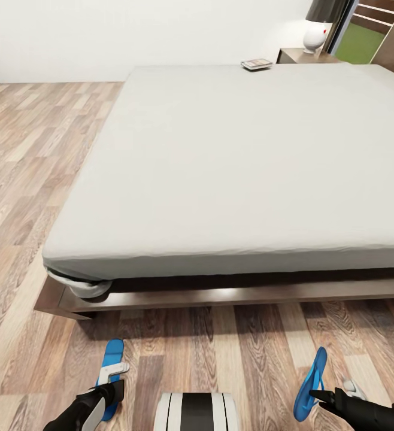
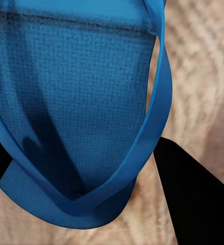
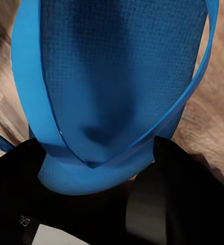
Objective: In the bedroom, move the book from the bed onto either nightstand, and place the two sandals side by side next to the bed.
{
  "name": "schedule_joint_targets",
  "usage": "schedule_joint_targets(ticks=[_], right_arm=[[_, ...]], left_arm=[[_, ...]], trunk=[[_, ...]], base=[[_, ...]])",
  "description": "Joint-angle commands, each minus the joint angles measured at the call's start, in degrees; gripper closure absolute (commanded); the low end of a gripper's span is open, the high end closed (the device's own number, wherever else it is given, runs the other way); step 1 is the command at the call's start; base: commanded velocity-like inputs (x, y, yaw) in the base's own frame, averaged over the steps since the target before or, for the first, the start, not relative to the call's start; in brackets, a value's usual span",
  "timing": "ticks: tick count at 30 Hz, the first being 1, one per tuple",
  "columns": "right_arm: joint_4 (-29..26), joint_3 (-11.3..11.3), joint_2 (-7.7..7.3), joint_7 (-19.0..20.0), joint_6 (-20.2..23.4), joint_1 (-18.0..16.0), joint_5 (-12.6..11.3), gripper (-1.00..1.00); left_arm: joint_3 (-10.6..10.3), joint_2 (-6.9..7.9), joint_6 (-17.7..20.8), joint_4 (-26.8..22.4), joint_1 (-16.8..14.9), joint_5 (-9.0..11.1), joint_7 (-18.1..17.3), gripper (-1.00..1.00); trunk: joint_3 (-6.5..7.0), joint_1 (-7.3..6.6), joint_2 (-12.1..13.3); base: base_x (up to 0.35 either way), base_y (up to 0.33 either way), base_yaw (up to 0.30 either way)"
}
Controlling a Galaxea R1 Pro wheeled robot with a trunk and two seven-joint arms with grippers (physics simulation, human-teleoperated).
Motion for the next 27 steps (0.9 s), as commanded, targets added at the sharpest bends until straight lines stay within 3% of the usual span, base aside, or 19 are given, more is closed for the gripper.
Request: schedule_joint_targets(ticks=[1,5,9,20,27], right_arm=[[0.0,-0.4,0.05,0.3,0.4,0.0,0.4,1.00],[0.0,-0.4,0.07,0.3,0.4,0.0,0.4,1.00],[0.0,-0.4,0.07,0.3,0.4,0.0,0.4,1.00],[0.0,-0.4,0.07,0.3,0.4,0.0,0.4,1.00],[0.0,-0.4,0.07,0.3,0.4,0.0,0.4,1.00]], left_arm=[[0.0,0.00,0.4,-0.1,0.0,0.5,0.1,1.00],[0.0,0.00,0.4,-0.1,0.0,0.5,0.1,1.00],[0.0,0.00,0.4,-0.1,0.0,0.5,0.1,1.00],[0.0,0.00,0.4,-0.1,0.0,0.5,0.1,1.00],[0.0,0.00,0.4,-0.1,0.0,0.5,0.1,1.00]], trunk=[[-0.03,-0.01,0.0],[-0.03,-0.01,0.0],[-0.92,0.09,-0.1],[-0.92,0.09,-0.1],[-1.58,0.17,-0.1]], base=[[0.000,0.000,0.000],[0.000,0.000,0.000],[0.000,0.000,0.000],[0.000,0.000,0.000],[0.000,0.000,0.000]])
